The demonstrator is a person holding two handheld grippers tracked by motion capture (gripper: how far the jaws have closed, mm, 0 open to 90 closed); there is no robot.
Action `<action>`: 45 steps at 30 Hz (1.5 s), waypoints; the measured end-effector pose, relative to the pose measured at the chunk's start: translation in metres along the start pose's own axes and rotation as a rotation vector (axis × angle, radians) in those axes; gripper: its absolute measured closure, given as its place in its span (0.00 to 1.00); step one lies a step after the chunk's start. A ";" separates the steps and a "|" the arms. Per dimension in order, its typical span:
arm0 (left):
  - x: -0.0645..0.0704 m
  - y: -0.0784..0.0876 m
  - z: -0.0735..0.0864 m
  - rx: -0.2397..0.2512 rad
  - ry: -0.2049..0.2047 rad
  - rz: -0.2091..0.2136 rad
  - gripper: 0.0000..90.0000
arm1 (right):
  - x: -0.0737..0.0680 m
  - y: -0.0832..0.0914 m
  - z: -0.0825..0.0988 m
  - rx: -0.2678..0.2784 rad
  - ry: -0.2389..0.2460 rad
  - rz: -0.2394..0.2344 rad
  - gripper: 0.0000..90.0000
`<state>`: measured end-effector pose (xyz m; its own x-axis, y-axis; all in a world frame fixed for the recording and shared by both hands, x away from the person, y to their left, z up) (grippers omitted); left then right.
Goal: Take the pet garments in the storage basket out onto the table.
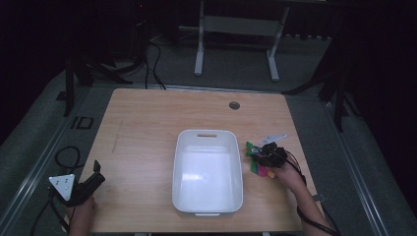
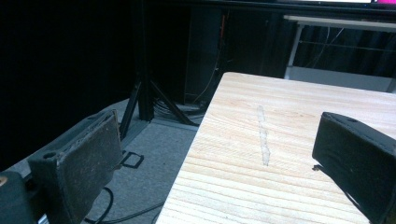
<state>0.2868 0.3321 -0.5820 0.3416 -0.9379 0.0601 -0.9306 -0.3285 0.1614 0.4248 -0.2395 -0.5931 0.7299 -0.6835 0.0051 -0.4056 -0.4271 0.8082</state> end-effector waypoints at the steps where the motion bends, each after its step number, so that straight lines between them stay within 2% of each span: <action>1: 0.000 0.000 0.000 -0.001 0.000 0.000 0.02 | -0.001 -0.001 0.001 0.008 -0.005 -0.001 0.75; 4: 0.000 0.000 0.000 -0.001 -0.001 0.001 0.02 | -0.002 -0.001 0.000 0.009 -0.013 -0.007 0.68; 9: -0.001 0.000 0.000 -0.002 0.003 0.001 0.02 | -0.007 0.005 -0.004 -0.001 0.015 -0.015 0.52; 15: -0.001 0.000 0.000 -0.001 0.005 0.001 0.02 | -0.008 0.026 -0.012 0.060 0.000 -0.041 0.40; 18: 0.003 0.000 0.001 0.002 -0.016 0.004 0.02 | -0.010 0.040 -0.015 0.113 -0.005 -0.064 0.39; 22: 0.002 0.000 0.000 0.003 -0.010 0.007 0.02 | -0.008 0.058 -0.012 0.163 -0.038 -0.055 0.32; 24: 0.000 0.000 0.000 0.002 0.000 0.005 0.02 | -0.005 0.065 -0.008 0.183 -0.055 -0.046 0.31; 30: 0.001 0.000 0.000 0.002 -0.006 0.005 0.02 | 0.003 0.082 0.013 0.222 -0.101 -0.025 0.27; 33: 0.001 0.000 0.000 0.002 -0.003 0.002 0.02 | 0.008 0.088 0.026 0.244 -0.137 -0.033 0.21; 35: 0.000 0.000 0.000 0.001 -0.003 0.002 0.02 | 0.010 0.092 0.034 0.273 -0.141 -0.033 0.14; 36: 0.000 0.000 0.000 0.000 -0.001 0.002 0.02 | 0.011 0.093 0.039 0.274 -0.141 -0.031 0.14; 40: 0.000 0.000 0.000 0.000 -0.001 0.001 0.02 | 0.016 0.097 0.055 0.320 -0.153 0.036 0.12; 43: 0.001 0.000 0.000 0.000 -0.002 0.000 0.02 | 0.020 0.100 0.068 0.369 -0.190 0.077 0.12; 45: 0.001 0.000 0.000 0.001 -0.002 0.000 0.02 | 0.021 0.101 0.076 0.381 -0.208 0.086 0.12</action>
<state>0.2866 0.3313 -0.5822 0.3410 -0.9383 0.0578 -0.9309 -0.3285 0.1600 0.3574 -0.3417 -0.5559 0.5746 -0.8138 -0.0874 -0.6621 -0.5249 0.5350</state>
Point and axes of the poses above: each handheld gripper's, and its own axes: y roughly backward along the jaws, z roughly out of its underside, x roughly to its right, the point moved 7 cm from there along -y, roughly forward along the jaws, and after that the axes turned 4 degrees about -z, right-handed, at the moved point
